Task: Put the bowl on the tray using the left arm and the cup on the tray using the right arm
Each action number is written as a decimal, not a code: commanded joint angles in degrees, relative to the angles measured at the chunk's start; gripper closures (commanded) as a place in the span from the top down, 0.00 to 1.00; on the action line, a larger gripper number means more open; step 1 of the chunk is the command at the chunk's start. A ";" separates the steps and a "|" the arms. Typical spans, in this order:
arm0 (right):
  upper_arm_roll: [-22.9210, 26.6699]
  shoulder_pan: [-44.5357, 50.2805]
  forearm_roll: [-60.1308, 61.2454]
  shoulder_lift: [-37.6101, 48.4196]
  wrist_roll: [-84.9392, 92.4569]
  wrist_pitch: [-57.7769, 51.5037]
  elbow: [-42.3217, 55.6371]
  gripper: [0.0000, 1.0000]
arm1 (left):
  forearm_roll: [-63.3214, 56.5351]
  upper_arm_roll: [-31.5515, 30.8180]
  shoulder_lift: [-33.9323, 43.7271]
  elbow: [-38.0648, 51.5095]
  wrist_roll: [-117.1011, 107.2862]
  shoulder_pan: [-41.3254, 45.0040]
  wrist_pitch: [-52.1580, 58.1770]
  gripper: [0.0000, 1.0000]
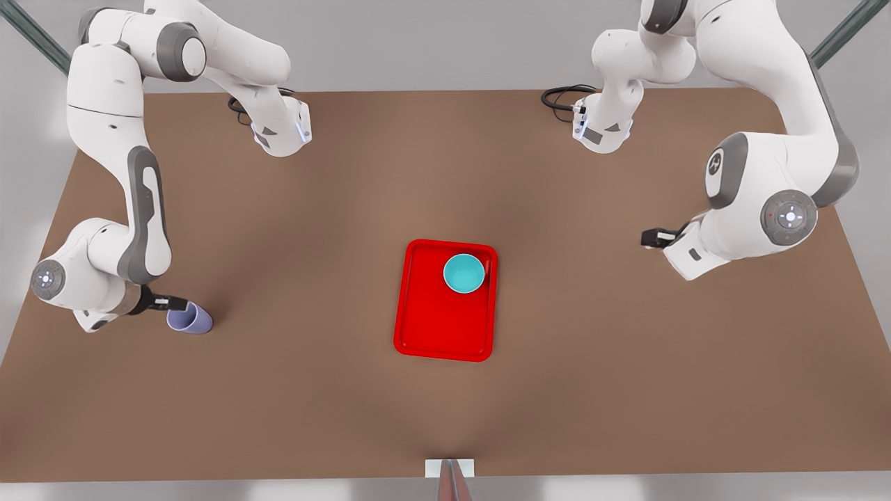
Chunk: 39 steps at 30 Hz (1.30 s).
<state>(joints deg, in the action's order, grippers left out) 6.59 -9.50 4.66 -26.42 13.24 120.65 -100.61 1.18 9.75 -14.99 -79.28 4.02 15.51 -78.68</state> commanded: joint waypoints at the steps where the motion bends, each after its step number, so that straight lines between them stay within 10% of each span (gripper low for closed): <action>1: 0.01 -0.08 0.00 -0.04 0.20 0.03 0.06 1.00 | -0.74 0.00 0.23 -0.08 0.03 0.04 0.01 1.00; 23: -0.35 -1.57 -1.23 -6.10 -0.06 1.70 1.82 0.98 | -0.21 0.09 0.67 -0.17 0.47 0.05 1.95 1.00; 24: -0.35 -1.57 -1.23 -6.10 -0.06 1.79 1.82 0.86 | -0.21 0.09 0.67 -0.17 0.55 0.13 1.86 1.00; 25: -0.43 -1.57 -1.23 -6.28 -0.06 1.79 1.82 0.51 | -0.21 0.18 0.58 -0.17 0.73 0.04 1.86 1.00; 27: -0.52 -1.57 -1.23 -6.89 0.03 2.14 2.25 0.27 | -0.30 0.18 0.67 -0.17 0.73 0.04 1.86 1.00; 39: -0.70 -1.49 -1.41 -7.69 0.91 3.90 2.52 0.21 | -0.21 0.18 0.58 -0.17 0.73 0.04 1.77 1.00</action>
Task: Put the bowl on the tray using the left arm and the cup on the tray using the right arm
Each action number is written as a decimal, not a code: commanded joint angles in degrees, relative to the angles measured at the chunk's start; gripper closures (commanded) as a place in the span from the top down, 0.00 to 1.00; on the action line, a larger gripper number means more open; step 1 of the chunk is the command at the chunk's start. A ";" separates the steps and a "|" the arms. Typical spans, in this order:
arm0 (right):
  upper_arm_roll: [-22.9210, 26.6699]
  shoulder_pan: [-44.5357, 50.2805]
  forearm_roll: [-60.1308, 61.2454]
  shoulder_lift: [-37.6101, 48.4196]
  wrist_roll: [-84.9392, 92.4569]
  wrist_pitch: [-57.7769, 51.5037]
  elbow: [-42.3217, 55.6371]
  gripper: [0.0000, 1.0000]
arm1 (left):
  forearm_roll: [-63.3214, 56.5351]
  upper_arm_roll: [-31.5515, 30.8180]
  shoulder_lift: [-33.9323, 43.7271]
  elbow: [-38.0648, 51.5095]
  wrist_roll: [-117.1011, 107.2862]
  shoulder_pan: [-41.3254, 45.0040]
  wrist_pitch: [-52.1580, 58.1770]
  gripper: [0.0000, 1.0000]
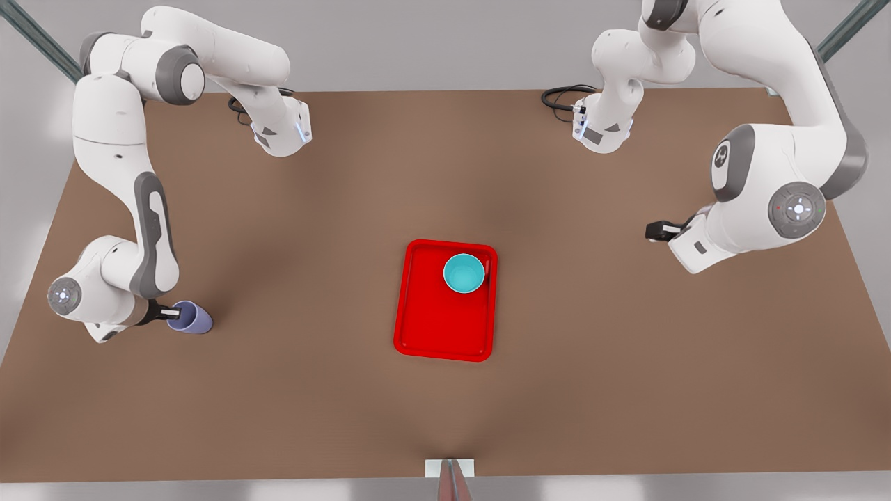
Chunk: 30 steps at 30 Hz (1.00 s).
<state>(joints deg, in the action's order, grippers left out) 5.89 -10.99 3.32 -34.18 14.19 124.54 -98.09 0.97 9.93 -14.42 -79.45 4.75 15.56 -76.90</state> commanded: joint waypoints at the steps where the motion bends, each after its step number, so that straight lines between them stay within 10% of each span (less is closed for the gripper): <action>1: 0.00 0.00 -0.07 -0.01 -0.04 -0.09 0.00 0.21 | 0.00 0.00 0.00 0.00 0.00 0.00 0.00 1.00; 30: -7.47 12.04 1.52 0.69 -15.41 -13.09 10.72 0.21 | -0.18 0.44 -0.17 0.09 0.09 0.00 -0.18 1.00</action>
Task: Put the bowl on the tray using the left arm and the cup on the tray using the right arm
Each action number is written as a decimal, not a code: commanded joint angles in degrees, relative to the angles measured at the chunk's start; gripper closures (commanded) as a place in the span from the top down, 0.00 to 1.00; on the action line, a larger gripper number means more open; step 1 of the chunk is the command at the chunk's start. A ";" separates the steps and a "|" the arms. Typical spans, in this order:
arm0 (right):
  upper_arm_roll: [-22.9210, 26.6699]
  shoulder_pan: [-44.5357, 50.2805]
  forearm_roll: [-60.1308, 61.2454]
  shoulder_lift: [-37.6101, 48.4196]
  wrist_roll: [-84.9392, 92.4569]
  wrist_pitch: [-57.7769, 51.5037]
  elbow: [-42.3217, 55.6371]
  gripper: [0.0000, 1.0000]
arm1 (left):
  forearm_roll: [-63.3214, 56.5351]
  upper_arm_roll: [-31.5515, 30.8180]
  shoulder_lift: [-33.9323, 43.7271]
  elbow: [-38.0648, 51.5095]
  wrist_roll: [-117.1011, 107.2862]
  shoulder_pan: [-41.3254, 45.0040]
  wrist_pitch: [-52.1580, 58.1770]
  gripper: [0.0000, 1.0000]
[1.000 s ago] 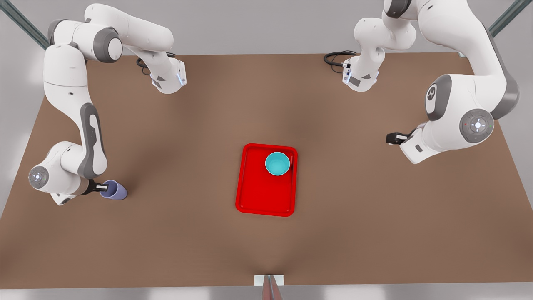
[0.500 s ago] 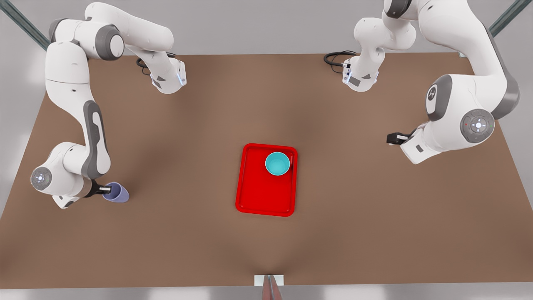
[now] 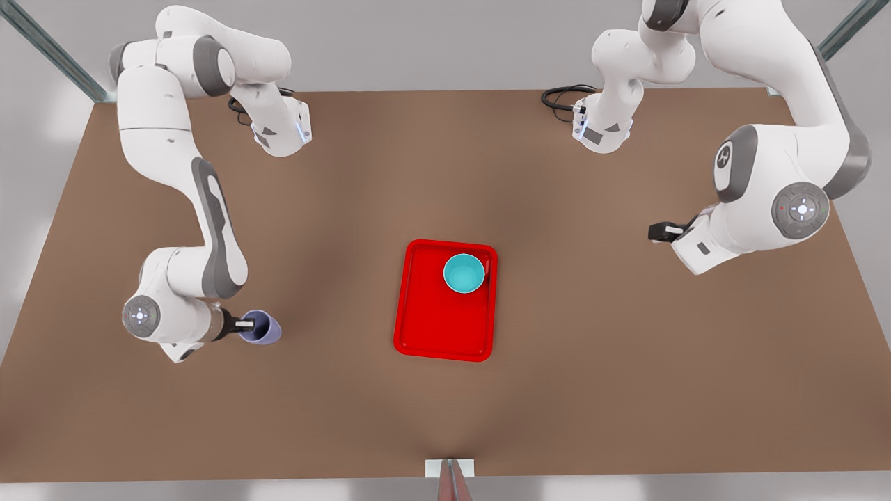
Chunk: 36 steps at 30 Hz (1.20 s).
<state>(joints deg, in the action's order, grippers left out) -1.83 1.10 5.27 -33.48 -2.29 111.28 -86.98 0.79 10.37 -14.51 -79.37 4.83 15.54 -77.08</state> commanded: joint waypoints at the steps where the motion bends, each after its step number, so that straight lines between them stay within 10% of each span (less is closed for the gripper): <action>1: -0.63 0.13 -0.44 0.00 -1.40 -0.27 0.06 0.21 | 0.00 0.00 0.01 0.00 0.00 -0.07 0.00 1.00; 19: -7.66 16.82 2.82 -13.10 -31.46 -10.29 27.47 0.21 | -0.08 0.00 -0.17 0.00 0.09 -0.07 -0.09 1.00; 36: -4.50 30.19 1.85 -31.64 -37.44 -8.53 44.97 0.21 | 0.00 0.09 -0.43 0.00 0.00 -0.25 -0.09 1.00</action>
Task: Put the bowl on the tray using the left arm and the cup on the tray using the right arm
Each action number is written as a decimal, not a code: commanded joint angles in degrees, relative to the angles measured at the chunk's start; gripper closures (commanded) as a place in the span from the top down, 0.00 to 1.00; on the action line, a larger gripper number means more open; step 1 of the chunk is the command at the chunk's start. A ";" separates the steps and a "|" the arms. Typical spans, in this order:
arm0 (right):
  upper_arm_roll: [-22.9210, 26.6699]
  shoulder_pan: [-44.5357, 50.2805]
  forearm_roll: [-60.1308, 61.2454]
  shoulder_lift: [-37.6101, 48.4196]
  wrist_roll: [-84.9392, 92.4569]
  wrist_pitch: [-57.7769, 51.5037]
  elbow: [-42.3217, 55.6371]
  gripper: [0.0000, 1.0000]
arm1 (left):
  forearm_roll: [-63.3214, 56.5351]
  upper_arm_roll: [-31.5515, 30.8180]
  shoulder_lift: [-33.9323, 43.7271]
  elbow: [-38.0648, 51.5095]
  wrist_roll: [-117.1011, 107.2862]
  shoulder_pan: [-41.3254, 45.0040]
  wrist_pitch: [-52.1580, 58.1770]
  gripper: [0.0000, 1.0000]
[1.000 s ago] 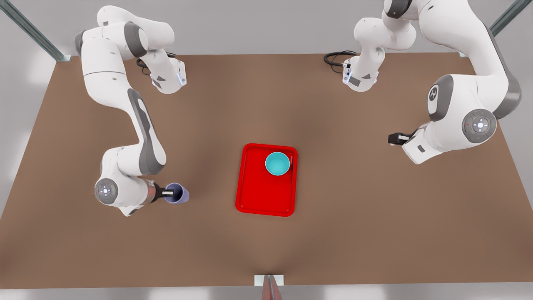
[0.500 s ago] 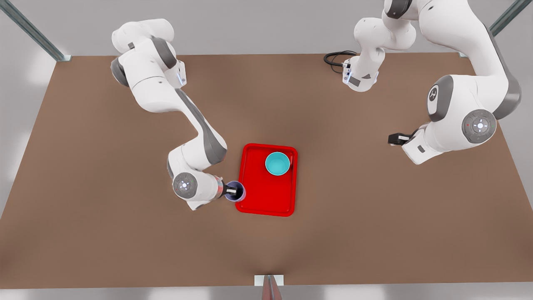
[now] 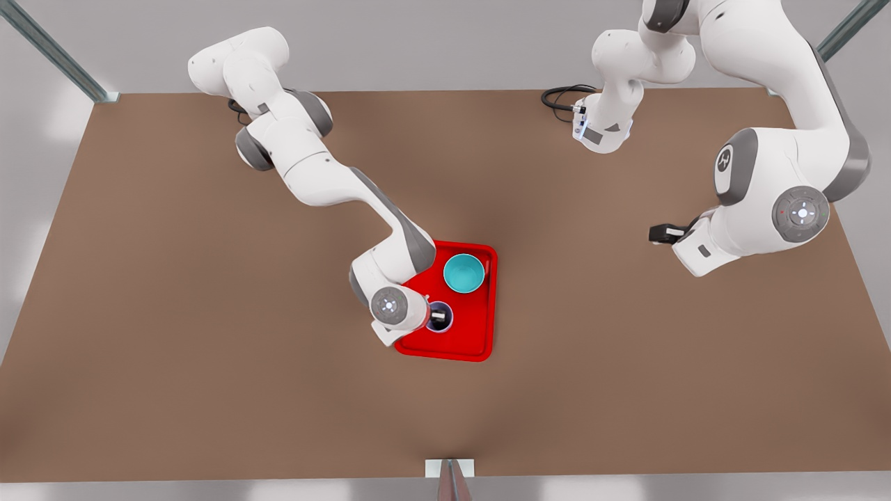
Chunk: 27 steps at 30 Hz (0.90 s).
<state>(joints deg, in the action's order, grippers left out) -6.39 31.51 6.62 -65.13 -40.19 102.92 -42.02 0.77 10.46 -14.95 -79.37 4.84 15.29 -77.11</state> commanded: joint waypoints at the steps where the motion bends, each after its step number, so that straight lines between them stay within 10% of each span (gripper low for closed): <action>1: -0.03 0.04 -0.46 -0.09 -0.33 -0.17 0.01 0.21 | 0.02 0.00 -0.08 0.00 0.00 0.00 -0.06 1.00; 2: -0.03 0.04 -0.82 -0.09 -0.33 -0.26 0.01 0.21 | 0.02 0.00 0.00 0.00 0.00 0.00 -0.06 1.00; 3: -0.03 0.04 -0.91 -0.09 -0.33 -0.26 0.01 0.44 | 0.02 0.00 -0.08 0.00 0.00 0.00 -0.06 1.00; 4: -0.03 0.04 -0.99 -0.09 -0.85 -0.35 0.01 0.99 | 0.02 0.00 0.00 0.00 0.00 0.00 -0.06 1.00; 27: -0.47 1.98 -2.05 -0.61 -3.49 -8.17 1.85 1.00 | 0.28 0.00 -0.70 0.00 0.09 -0.53 -0.06 1.00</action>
<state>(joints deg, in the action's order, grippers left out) -6.85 33.49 4.60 -65.75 -43.60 94.75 -40.17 1.04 10.46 -15.65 -79.37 4.84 14.77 -77.17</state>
